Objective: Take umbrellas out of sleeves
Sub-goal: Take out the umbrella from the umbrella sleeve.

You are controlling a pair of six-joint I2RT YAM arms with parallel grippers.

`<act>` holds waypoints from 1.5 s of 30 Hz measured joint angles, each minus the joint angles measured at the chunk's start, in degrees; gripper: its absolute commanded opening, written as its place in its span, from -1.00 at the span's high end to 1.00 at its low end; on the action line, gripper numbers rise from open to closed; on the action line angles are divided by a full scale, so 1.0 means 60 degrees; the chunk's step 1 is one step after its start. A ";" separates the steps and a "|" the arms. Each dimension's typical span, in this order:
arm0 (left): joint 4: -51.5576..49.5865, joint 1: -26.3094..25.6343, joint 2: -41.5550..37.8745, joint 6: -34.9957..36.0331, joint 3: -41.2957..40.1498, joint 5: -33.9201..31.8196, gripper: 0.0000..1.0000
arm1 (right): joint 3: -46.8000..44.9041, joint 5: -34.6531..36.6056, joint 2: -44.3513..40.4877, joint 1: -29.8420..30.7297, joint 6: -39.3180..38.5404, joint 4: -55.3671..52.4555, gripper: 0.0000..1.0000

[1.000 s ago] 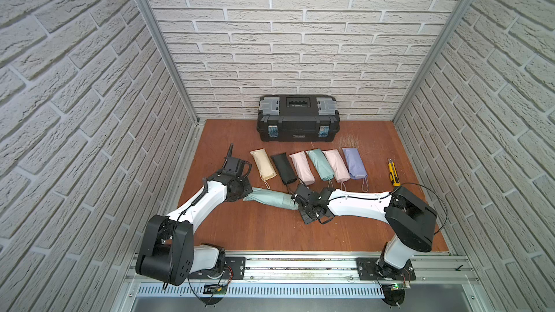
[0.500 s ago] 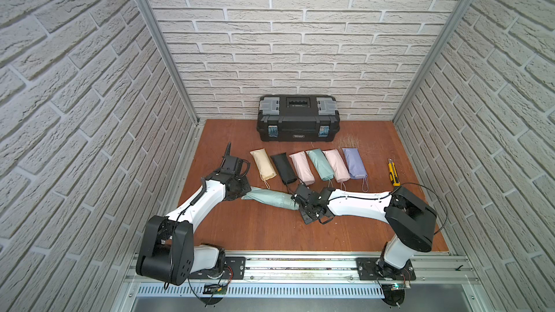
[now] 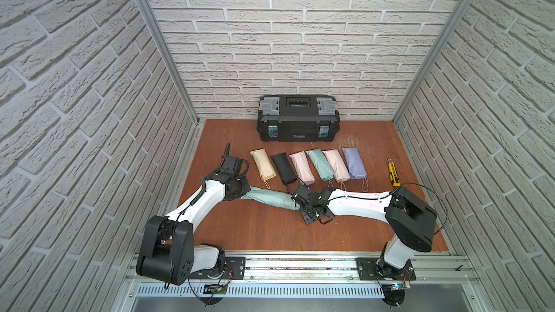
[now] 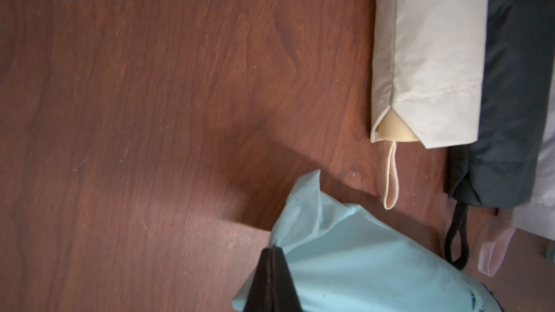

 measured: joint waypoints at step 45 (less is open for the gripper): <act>-0.0204 0.0528 -0.0324 0.0255 0.0000 -0.0357 1.00 | -0.0175 0.0379 -0.0171 0.0000 0.0219 -0.0554 0.94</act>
